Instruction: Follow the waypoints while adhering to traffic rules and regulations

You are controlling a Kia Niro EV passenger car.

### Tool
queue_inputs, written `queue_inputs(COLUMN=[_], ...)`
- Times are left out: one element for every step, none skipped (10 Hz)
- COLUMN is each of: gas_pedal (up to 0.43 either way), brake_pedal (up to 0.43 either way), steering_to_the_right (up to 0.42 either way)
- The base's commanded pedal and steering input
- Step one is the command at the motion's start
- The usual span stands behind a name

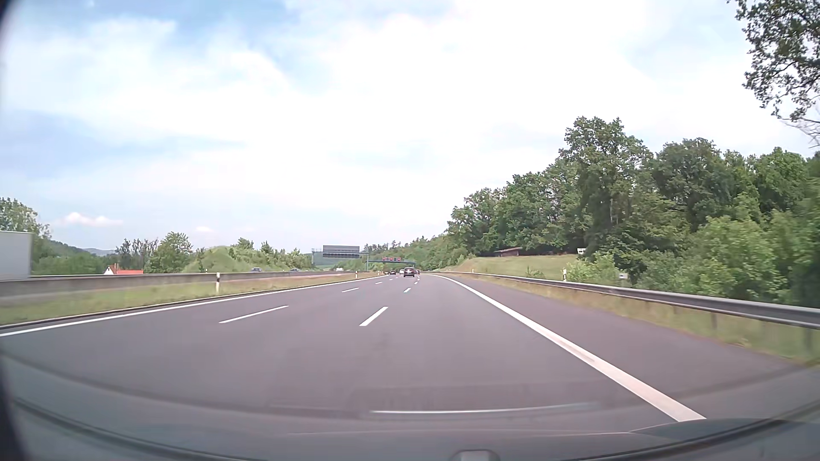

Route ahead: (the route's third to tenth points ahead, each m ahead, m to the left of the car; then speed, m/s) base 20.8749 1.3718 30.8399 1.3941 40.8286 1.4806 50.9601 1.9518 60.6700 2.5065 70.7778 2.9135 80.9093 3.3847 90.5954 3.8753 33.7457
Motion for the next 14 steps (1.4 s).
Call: queue_inputs(gas_pedal=[0.358, 0.358, 0.350, 0.350, 0.339, 0.331, 0.319, 0.319, 0.311, 0.311, 0.311, 0.311, 0.299, 0.299], brake_pedal=[0.000, 0.000, 0.000, 0.000, 0.000, 0.000, 0.000, 0.000, 0.000, 0.000, 0.000, 0.000, 0.000, 0.000], steering_to_the_right=[0.001, 0.001, 0.001, 0.000, 0.000, 0.000, 0.000, 0.000, 0.000, 0.000, -0.001, -0.001, -0.001, -0.001])
